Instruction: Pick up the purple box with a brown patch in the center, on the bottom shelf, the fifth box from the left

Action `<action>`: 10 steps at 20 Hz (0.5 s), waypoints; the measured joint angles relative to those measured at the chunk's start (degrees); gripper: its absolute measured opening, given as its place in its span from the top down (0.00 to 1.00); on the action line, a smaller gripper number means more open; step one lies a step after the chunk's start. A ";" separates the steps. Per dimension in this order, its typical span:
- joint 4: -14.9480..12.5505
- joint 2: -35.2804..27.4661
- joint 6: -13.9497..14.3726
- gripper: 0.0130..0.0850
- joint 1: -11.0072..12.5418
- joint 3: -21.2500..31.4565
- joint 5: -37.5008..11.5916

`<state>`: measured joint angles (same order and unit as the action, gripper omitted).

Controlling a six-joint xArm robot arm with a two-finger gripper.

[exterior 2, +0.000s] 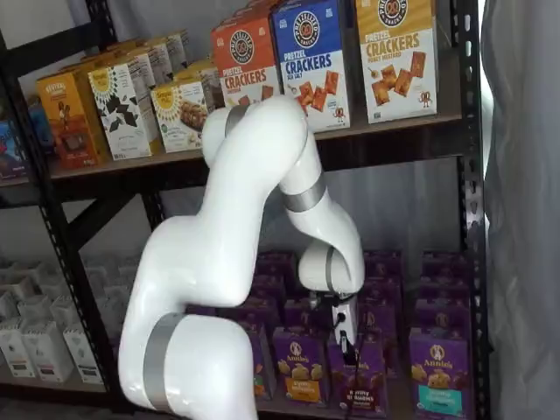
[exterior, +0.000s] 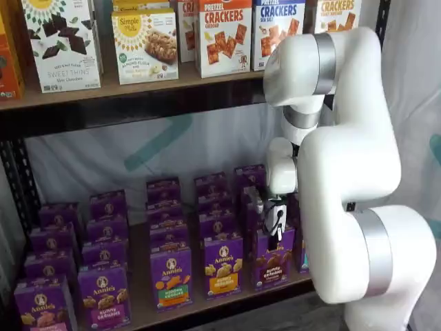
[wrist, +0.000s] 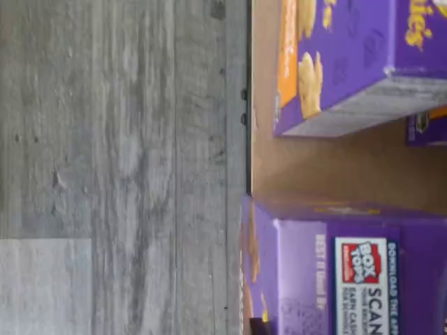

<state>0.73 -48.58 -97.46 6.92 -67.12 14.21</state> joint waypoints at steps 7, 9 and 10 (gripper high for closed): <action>-4.98 7.93 5.33 0.72 -0.52 9.91 0.00; -5.92 10.42 6.36 0.72 -0.66 12.71 0.39; -5.68 11.54 6.27 0.72 -0.80 13.87 0.80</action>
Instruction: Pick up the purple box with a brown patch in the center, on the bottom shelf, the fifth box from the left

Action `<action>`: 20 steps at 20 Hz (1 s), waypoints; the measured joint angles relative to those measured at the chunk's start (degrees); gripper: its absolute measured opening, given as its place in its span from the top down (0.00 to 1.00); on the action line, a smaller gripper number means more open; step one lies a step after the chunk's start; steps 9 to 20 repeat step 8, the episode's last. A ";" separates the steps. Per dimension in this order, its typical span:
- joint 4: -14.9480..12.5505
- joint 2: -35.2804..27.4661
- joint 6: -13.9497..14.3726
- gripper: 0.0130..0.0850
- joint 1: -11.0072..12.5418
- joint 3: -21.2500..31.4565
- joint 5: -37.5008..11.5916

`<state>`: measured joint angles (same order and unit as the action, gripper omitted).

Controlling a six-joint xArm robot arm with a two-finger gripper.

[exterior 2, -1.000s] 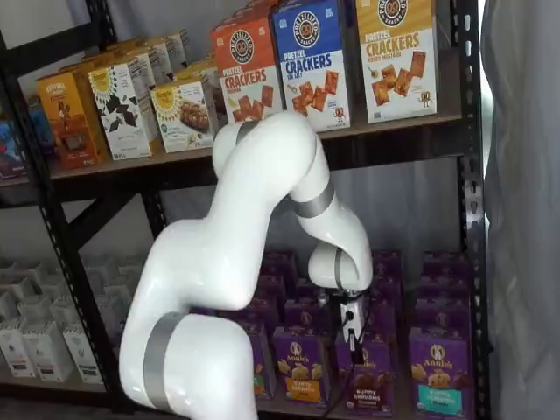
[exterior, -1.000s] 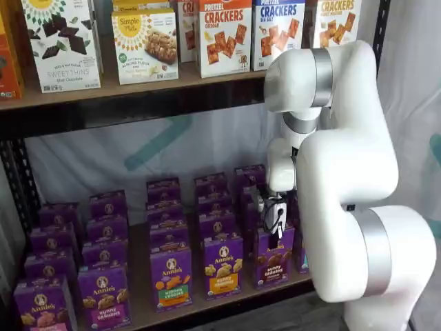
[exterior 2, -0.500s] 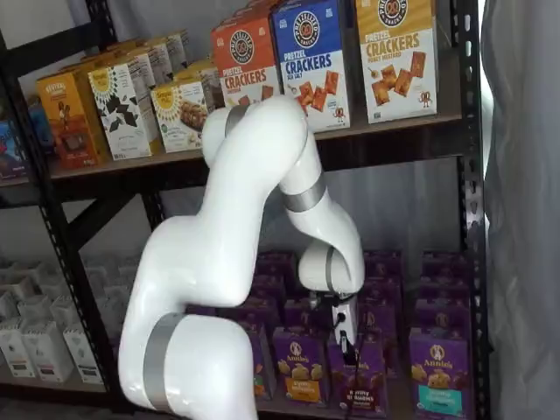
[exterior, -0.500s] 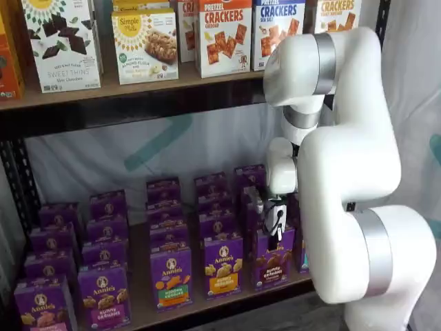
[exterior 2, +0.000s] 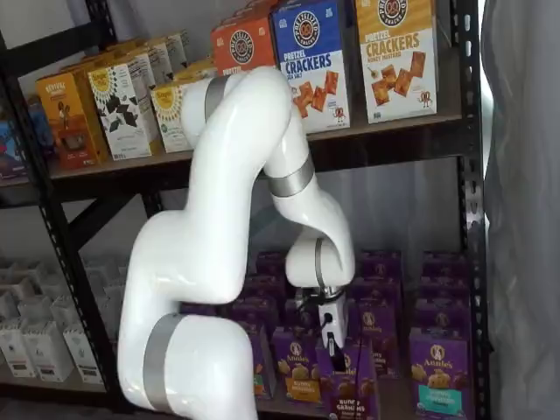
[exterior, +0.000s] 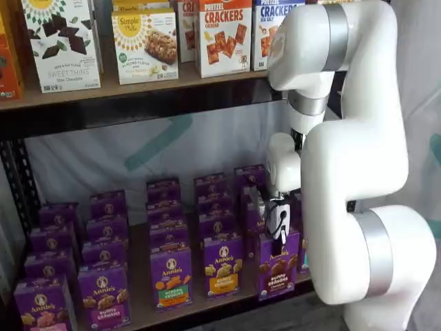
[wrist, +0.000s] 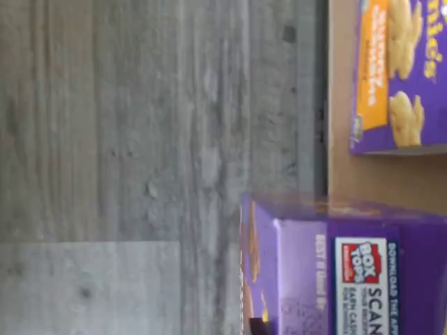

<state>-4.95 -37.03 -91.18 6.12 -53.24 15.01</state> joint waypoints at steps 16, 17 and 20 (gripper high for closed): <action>3.02 7.78 -2.05 0.72 -0.82 7.08 1.86; 3.02 7.78 -2.05 0.72 -0.82 7.08 1.86; 3.02 7.78 -2.05 0.72 -0.82 7.08 1.86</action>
